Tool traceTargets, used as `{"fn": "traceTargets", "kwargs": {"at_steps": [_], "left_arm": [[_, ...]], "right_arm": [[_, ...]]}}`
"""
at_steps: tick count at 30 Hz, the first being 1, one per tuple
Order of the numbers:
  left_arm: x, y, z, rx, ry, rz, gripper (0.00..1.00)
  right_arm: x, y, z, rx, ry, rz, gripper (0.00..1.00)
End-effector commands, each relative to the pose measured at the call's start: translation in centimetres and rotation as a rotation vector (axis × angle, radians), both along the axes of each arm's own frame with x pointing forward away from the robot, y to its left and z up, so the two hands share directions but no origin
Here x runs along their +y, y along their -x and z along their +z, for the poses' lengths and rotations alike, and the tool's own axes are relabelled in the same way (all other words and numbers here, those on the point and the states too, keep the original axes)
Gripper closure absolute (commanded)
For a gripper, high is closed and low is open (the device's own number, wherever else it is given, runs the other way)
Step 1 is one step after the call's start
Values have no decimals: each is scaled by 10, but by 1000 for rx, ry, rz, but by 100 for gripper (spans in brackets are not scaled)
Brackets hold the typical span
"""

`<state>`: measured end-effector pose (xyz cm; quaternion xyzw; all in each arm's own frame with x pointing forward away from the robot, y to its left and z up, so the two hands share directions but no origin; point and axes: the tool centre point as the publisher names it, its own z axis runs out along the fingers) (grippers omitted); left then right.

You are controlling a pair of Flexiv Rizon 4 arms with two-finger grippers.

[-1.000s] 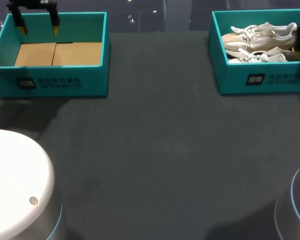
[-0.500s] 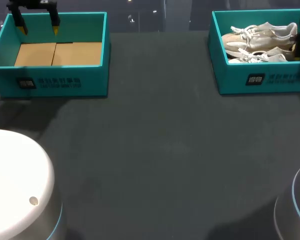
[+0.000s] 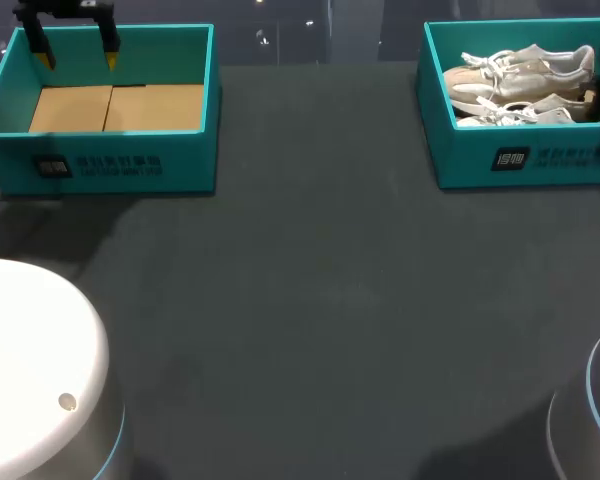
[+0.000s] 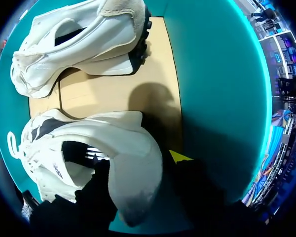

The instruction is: Take the shoe out of the shoebox, open the shoe tongue, remove and reinsert the insole, then place the shoe into the shoebox

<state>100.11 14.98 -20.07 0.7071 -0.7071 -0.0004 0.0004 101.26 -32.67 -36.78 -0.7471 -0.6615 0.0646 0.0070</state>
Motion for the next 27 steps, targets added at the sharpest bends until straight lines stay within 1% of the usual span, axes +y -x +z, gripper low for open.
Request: {"fn": "traceTargets", "kwargs": {"at_steps": [1,10,19,27], "left_arm": [[0,0,0,0,0,0,0],[0,0,0,0,0,0,0],[0,0,0,0,0,0,0],[0,0,0,0,0,0,0]], "right_arm": [[1,-3,-3,8,-7,-3,100],[1,-2,7,-16,-23,-26,100],[-4,-4,30,-25,-22,-52,100],[-11,-14,47,-38,19,-57,100]]}}
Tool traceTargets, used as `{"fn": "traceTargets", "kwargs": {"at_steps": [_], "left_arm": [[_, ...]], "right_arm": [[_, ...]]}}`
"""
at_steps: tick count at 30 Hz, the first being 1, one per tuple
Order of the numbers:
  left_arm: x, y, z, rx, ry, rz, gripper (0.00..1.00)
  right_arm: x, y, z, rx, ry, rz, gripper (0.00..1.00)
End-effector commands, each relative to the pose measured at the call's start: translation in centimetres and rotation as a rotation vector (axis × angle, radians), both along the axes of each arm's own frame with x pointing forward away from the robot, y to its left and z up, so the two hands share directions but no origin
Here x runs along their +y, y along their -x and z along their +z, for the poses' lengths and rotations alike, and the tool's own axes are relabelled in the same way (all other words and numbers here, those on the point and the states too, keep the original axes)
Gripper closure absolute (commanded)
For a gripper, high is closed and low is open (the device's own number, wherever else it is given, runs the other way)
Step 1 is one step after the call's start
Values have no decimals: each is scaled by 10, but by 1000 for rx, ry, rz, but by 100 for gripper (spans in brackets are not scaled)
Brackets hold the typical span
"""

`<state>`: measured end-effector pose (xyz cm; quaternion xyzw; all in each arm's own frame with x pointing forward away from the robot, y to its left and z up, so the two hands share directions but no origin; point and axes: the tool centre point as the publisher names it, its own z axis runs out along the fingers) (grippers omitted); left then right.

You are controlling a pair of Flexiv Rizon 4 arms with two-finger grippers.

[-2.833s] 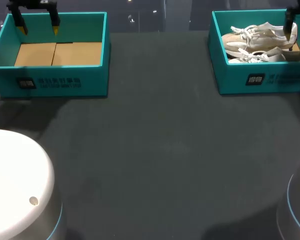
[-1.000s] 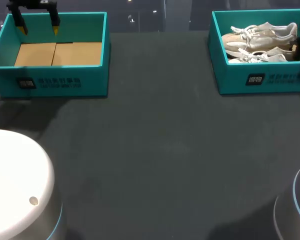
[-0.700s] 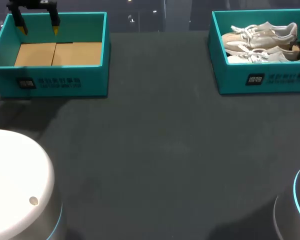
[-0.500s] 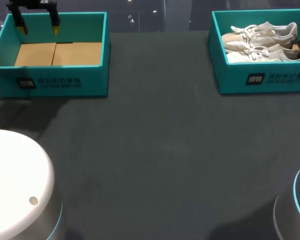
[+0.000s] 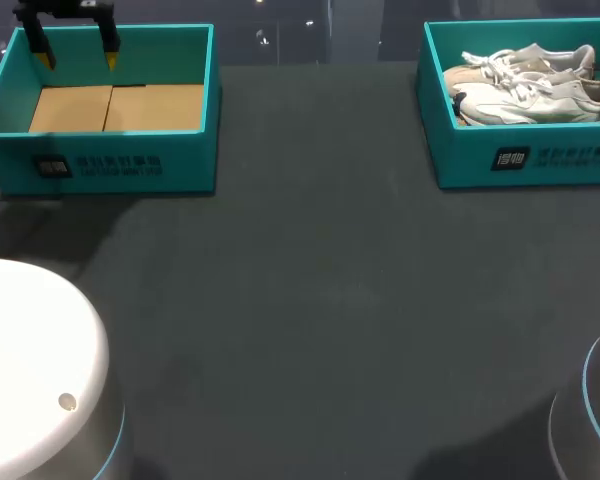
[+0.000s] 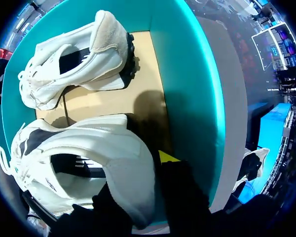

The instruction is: Take the shoe out of the shoebox, open the shoe tongue, remove and reinsert the insole, then place the shoe into the shoebox

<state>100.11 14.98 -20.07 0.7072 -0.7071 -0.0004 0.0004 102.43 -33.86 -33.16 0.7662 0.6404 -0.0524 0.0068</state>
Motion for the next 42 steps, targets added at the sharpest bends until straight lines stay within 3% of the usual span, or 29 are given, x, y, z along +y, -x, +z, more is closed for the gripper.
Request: {"fn": "traceTargets", "kwargs": {"at_steps": [1,8,14,32,42], "left_arm": [[0,0,0,0,0,0,0],[0,0,0,0,0,0,0],[0,0,0,0,0,0,0],[0,0,0,0,0,0,0],[0,0,0,0,0,0,0]], "right_arm": [[2,-3,13,0,14,-2,100],[-2,-9,24,-2,30,-5,100],[1,-5,49,-7,50,-11,100],[10,24,163,-66,179,-43,100],[37,45,225,-123,254,-43,100]]}}
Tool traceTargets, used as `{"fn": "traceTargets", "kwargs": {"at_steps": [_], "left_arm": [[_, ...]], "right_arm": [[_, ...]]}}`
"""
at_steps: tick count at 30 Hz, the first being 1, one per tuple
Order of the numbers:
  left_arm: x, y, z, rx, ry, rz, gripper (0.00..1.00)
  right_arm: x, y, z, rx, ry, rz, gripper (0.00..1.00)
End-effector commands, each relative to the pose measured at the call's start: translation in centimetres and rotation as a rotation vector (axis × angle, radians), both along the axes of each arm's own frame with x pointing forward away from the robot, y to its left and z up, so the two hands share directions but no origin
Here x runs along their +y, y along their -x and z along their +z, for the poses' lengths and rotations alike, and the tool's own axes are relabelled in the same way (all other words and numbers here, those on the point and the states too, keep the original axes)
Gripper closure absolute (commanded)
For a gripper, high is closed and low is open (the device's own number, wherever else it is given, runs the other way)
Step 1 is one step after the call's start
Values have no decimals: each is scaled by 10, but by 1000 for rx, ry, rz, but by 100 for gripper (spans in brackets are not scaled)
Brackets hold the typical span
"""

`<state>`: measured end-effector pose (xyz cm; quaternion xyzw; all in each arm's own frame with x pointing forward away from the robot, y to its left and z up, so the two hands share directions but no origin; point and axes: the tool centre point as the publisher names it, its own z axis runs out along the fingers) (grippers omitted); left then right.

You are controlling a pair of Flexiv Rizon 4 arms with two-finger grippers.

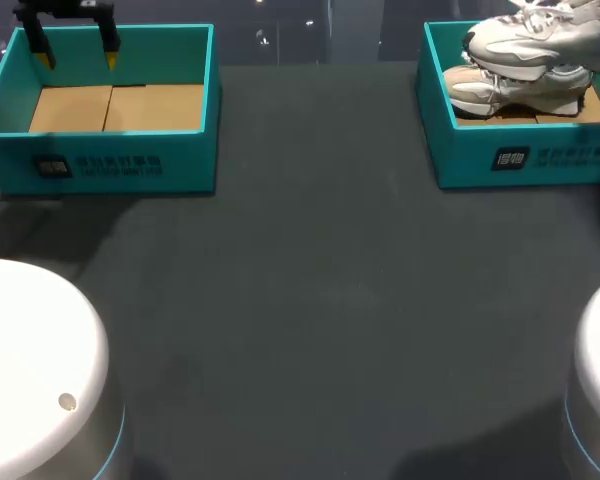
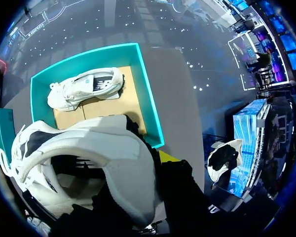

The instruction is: Take the shoe out of the shoebox, open the shoe tongue, remove and reinsert the insole, then place the shoe into the shoebox

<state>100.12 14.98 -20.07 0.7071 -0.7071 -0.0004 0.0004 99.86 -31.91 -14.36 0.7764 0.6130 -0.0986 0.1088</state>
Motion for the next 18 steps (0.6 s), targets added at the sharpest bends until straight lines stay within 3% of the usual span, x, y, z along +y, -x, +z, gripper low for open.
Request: {"fn": "traceTargets", "kwargs": {"at_steps": [1,9,18], "left_arm": [[0,0,0,0,0,0,0],[0,0,0,0,0,0,0],[0,0,0,0,0,0,0]], "right_arm": [[22,22,42,-65,43,9,100],[58,48,68,-86,80,-21,100],[112,98,84,-119,122,-32,100]]}}
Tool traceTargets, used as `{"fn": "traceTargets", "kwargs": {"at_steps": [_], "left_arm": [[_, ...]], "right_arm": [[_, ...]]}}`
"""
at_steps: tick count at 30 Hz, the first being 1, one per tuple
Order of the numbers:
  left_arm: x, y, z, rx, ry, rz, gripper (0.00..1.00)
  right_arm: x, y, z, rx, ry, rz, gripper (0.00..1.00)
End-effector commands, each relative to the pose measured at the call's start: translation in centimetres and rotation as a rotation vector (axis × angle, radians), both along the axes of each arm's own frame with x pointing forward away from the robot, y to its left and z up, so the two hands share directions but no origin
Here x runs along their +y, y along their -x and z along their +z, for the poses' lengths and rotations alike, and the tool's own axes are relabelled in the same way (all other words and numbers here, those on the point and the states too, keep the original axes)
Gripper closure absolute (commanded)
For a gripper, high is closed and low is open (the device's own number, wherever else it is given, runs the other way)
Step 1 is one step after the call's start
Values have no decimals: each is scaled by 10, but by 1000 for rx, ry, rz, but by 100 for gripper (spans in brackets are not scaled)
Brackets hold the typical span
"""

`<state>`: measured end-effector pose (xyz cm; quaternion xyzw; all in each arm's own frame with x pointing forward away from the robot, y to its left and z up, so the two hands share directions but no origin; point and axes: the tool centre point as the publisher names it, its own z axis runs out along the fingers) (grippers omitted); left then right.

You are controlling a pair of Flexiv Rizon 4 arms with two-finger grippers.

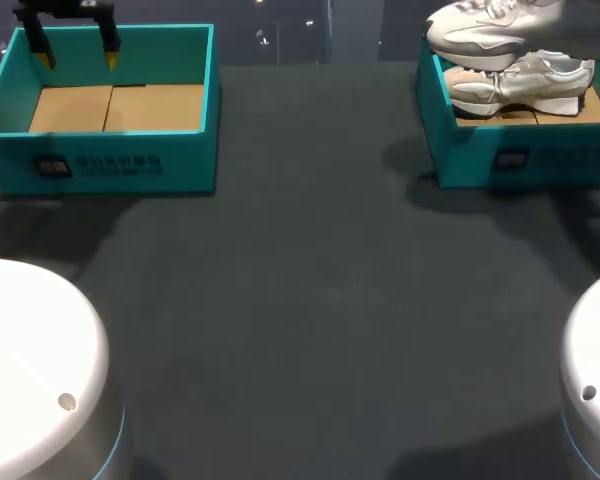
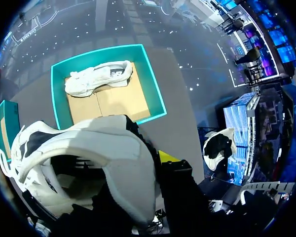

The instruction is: Take the shoe out of the shoebox, open the shoe tongue, remove and reinsert the insole, then place the shoe into the shoebox

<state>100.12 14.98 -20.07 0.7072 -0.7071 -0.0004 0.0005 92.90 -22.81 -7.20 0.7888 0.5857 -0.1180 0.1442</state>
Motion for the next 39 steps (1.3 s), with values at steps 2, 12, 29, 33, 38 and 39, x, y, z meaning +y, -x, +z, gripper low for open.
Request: {"fn": "traceTargets", "kwargs": {"at_steps": [2,12,29,33,38,39], "left_arm": [[0,0,0,0,0,0,0],[0,0,0,0,0,0,0],[0,0,0,0,0,0,0],[0,0,0,0,0,0,0],[0,0,0,0,0,0,0],[0,0,0,0,0,0,0]], "right_arm": [[32,42,14,-101,51,22,100],[82,109,4,-88,71,-15,100],[152,204,-45,-138,49,-20,100],[167,219,-55,-145,47,-33,100],[187,234,-70,-154,46,-42,100],[191,236,-73,-154,44,-40,100]]}}
